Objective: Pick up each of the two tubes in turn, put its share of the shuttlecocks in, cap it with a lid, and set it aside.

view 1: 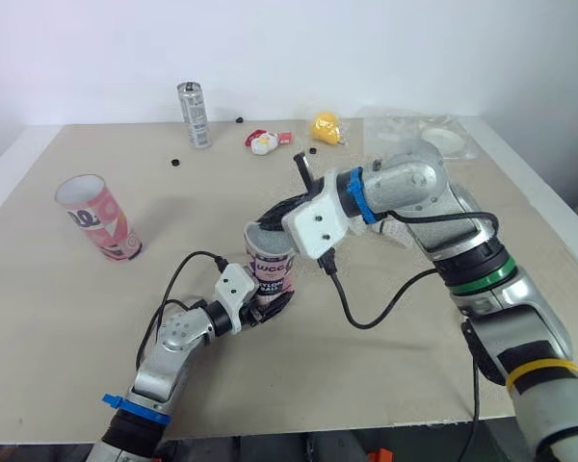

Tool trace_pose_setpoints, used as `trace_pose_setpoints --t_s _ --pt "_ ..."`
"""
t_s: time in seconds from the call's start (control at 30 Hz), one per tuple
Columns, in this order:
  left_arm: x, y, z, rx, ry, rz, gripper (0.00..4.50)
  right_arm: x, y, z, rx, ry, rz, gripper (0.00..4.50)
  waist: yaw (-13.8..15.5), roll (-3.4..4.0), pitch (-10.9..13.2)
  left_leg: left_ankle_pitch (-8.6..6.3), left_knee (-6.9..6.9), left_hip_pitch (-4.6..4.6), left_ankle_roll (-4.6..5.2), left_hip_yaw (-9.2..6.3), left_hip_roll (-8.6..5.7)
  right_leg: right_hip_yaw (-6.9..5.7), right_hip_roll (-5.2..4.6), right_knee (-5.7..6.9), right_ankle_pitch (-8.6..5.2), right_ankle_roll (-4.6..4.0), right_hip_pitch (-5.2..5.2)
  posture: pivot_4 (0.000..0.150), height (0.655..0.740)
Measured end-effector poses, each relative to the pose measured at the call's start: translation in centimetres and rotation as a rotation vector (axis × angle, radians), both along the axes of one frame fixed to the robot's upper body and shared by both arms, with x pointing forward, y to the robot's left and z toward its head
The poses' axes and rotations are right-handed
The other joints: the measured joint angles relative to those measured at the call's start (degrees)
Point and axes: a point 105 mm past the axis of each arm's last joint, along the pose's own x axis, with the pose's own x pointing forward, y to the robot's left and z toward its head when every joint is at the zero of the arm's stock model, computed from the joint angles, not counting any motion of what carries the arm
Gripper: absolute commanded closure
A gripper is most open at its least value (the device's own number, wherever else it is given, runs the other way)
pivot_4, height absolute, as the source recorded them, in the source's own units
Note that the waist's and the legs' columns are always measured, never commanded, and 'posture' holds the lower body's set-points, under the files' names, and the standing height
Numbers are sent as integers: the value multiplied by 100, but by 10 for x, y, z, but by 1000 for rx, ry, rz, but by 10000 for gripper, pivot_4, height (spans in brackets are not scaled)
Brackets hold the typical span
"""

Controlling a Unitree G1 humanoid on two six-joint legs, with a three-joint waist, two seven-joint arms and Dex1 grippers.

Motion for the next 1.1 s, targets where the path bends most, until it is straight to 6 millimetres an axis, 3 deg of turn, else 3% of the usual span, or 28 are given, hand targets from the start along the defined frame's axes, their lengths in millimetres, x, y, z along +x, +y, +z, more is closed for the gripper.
trace_pose_setpoints --t_s 0.03,0.23,0.27,0.3,0.5,0.6,0.8,1.1 --pt "0 0 0 1 -1 -2 14771 1 0 2 22 63 -24 35441 0 0 0 0 -1 0 0 0 -1 0 -1 0 0 0 0 1500 7400" --pt "-2 -3 1 3 -4 -23 14771 6 -2 46 177 161 -78 35441 6 -1 1 0 -14 -14 0 -1 -15 -4 -20 -13 6 12 -6 1500 7400" --pt "-3 -4 1 3 -5 -24 14771 5 -3 53 208 185 -76 41016 6 -1 1 -1 -19 -14 0 -2 -18 -4 -24 -17 11 12 -6 1500 7400" --pt "-3 -4 1 3 -5 -26 14771 5 -4 57 227 197 -76 43670 8 -1 1 -1 -22 -15 0 -3 -21 -5 -26 -19 17 4 -5 1500 7400" --pt "-4 -4 1 1 -7 -30 14771 -6 -3 62 236 308 -45 44437 12 -1 1 -1 -42 -17 0 -8 -29 -6 -29 -25 13 7 -7 1500 7400" --pt "-5 -5 1 1 -7 -32 14771 -16 -3 52 184 333 -20 44437 17 -1 1 -1 -47 -16 0 -16 -32 -8 -29 -26 -1 24 -5 1500 7400" --pt "-4 -5 1 1 -5 -31 14771 -18 -9 -8 33 408 -54 44437 17 -1 1 0 -48 -16 0 -17 -34 -11 -29 -27 -5 31 -5 1500 7400" --pt "-4 -5 -3 14 6 -23 14771 -20 -12 -15 -64 238 -40 44437 16 0 -60 2 -54 13 1 -18 -31 -17 -27 -28 -16 39 17 1500 7400"
